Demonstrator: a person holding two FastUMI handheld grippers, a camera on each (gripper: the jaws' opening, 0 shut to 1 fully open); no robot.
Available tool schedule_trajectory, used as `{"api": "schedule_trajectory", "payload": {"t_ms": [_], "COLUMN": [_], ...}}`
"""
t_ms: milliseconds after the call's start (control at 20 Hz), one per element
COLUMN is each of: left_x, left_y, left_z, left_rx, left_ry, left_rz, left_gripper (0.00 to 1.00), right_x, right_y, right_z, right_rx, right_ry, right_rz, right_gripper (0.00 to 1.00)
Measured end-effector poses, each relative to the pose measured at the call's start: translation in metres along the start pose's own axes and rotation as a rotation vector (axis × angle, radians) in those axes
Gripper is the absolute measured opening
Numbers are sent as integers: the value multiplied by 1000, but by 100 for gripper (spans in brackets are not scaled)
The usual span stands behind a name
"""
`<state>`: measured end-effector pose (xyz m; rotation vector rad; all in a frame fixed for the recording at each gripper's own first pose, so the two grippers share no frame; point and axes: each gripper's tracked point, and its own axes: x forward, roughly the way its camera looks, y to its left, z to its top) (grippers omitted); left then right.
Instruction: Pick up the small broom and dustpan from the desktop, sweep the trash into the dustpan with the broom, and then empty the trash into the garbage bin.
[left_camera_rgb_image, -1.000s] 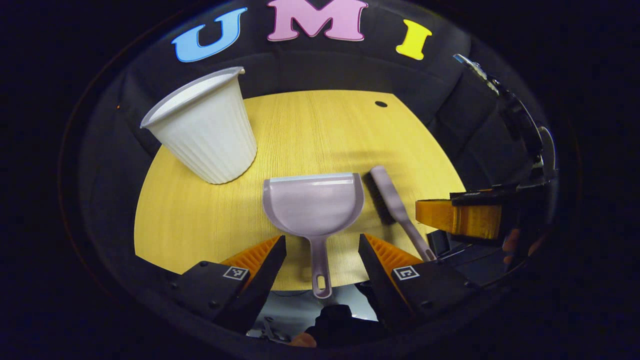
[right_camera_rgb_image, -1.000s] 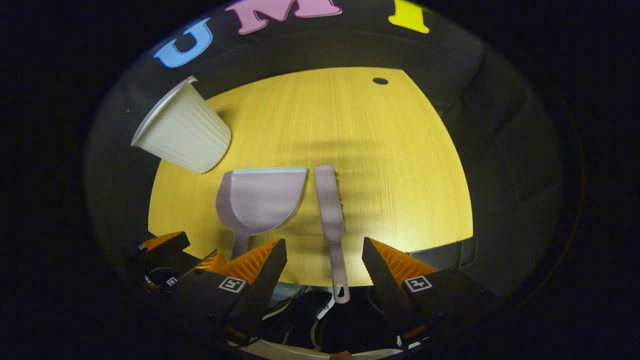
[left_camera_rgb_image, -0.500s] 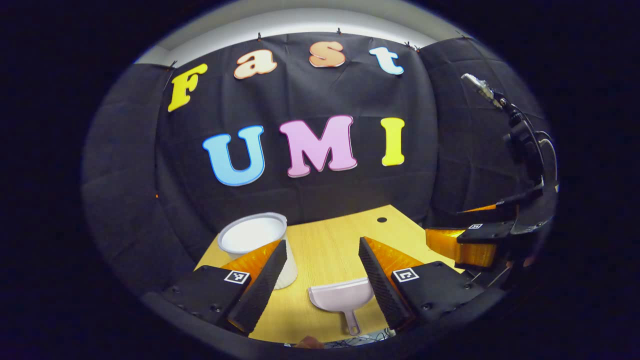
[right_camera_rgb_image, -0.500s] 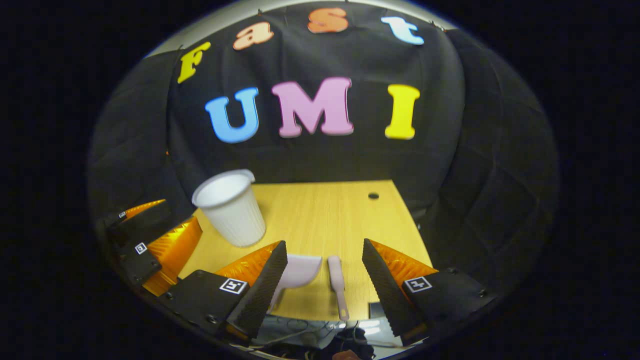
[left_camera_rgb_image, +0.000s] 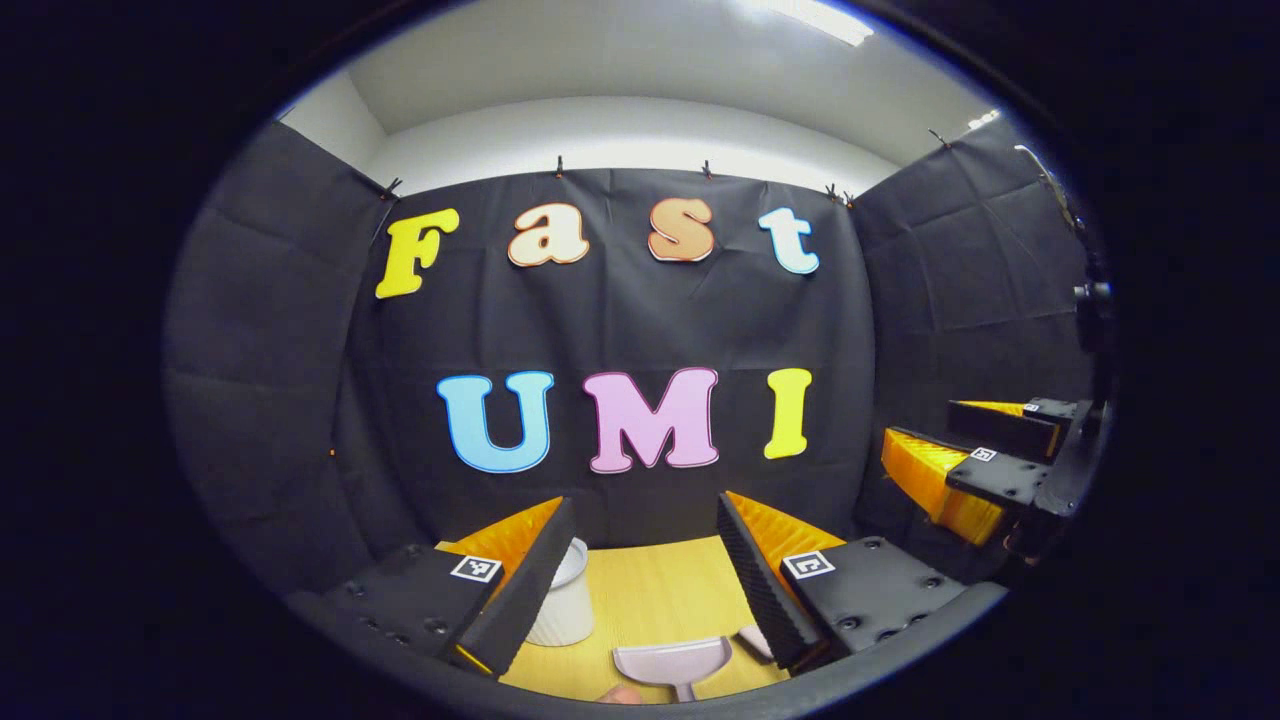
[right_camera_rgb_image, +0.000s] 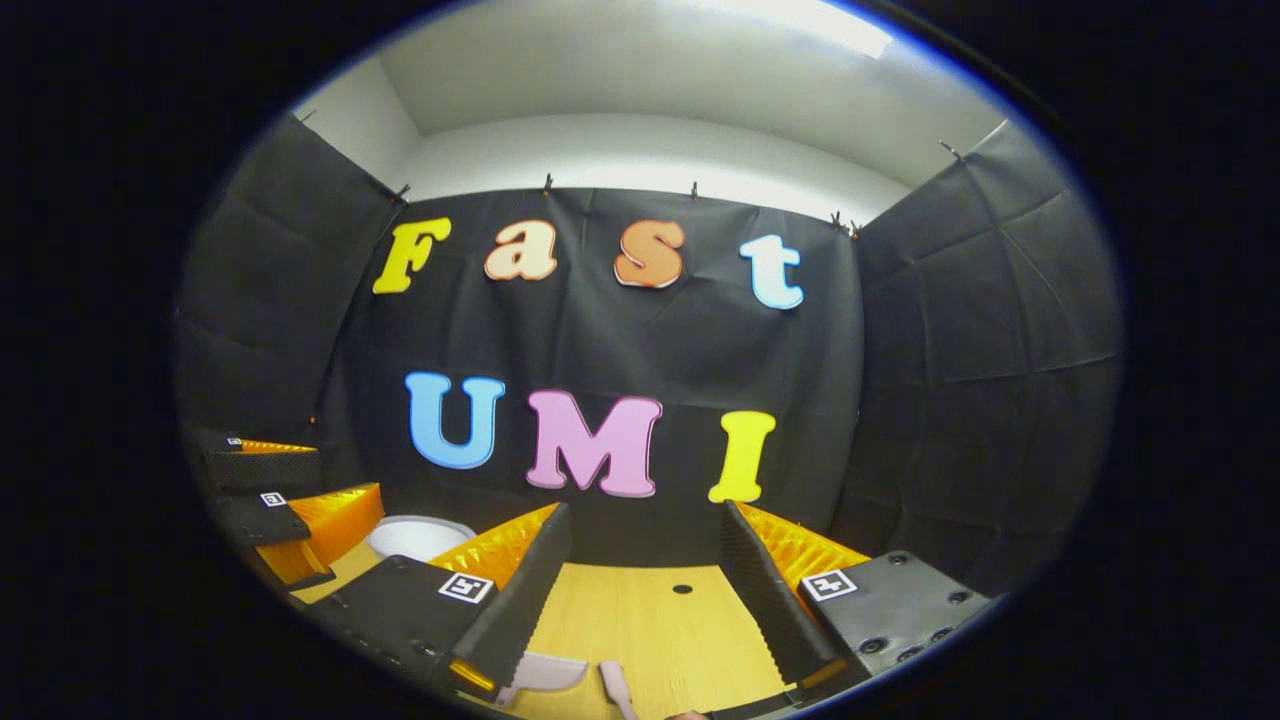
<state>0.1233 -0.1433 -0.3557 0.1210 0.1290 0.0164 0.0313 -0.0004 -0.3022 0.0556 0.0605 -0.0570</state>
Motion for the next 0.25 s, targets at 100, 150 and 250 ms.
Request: {"api": "schedule_trajectory", "payload": {"t_ms": [100,150,250], "left_x": [-6,-11,-21], "left_y": [0,-2,0], "left_z": [4,6,14], "left_rx": [-13,-36,-89], "left_ry": [-6,-1,13], "left_rz": [1,-8,-7], "left_gripper": [84,84,84], "right_x": [-3,-4,0], "right_y": [6,10,14], "right_z": [7,11,15], "right_rx": [29,40,40], "right_ry": [-14,-23,-30], "right_rz": [32,54,88], "right_gripper": [95,95,91]}}
